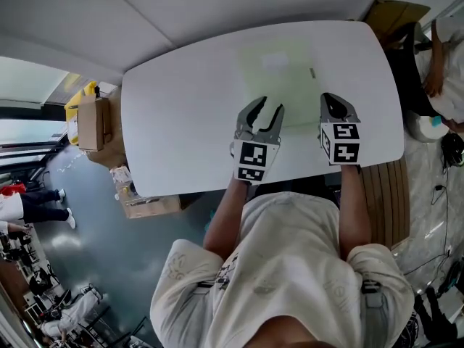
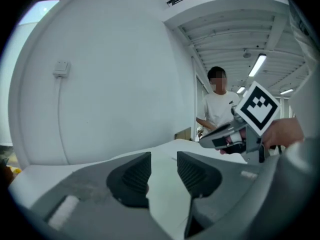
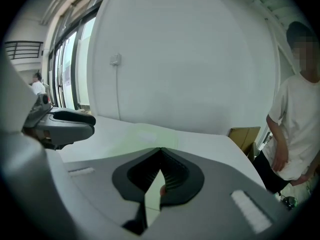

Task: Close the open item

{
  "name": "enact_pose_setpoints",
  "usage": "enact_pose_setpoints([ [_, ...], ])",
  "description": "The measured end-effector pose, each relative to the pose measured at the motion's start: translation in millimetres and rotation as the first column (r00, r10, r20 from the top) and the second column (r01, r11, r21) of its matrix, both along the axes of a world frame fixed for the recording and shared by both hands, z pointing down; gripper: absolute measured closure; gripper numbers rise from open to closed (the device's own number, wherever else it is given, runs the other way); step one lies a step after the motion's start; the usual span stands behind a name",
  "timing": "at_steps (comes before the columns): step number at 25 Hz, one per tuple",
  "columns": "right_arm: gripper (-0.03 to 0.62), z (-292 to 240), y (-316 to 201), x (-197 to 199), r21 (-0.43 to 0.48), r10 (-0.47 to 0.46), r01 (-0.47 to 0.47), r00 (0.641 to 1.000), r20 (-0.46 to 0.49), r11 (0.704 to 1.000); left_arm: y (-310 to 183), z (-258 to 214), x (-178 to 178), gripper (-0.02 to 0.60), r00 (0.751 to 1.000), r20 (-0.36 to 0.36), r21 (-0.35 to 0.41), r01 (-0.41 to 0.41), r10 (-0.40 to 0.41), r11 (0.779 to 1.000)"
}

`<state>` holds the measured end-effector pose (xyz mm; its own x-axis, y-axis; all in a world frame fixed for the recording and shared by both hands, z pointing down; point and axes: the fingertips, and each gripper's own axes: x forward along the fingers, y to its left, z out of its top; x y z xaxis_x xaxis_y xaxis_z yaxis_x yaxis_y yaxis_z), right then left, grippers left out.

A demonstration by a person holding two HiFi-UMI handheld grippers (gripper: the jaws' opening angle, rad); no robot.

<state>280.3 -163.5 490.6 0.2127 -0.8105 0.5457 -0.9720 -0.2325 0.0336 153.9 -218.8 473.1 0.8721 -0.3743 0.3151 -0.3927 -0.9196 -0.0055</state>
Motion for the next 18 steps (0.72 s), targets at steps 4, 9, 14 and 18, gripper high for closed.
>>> enact_pose_setpoints([
  [4, 0.592, -24.1, 6.4, -12.0, 0.061, 0.008, -0.007, 1.0, -0.023, 0.998, -9.3, -20.2, -18.8, 0.411, 0.993, -0.074, -0.011, 0.089, -0.089, 0.996],
  [9, 0.592, -56.1, 10.0, -30.6, 0.142, 0.017, -0.008, 0.998, -0.057, 0.99, -16.8, -40.7, -47.2, 0.411, 0.973, -0.138, -0.028, 0.185, -0.187, 0.982],
  [14, 0.592, -89.9, 15.5, -45.1, 0.239, 0.029, -0.007, 0.995, -0.091, 0.971, -23.2, -50.3, -69.4, 0.411, 0.958, -0.155, -0.016, 0.243, -0.243, 0.97],
  [18, 0.592, -118.9, 15.1, -58.4, 0.325, 0.039, 0.003, 0.992, -0.121, 0.946, -28.2, -74.0, -88.8, 0.411, 0.943, -0.192, 0.035, 0.283, -0.271, 0.958],
])
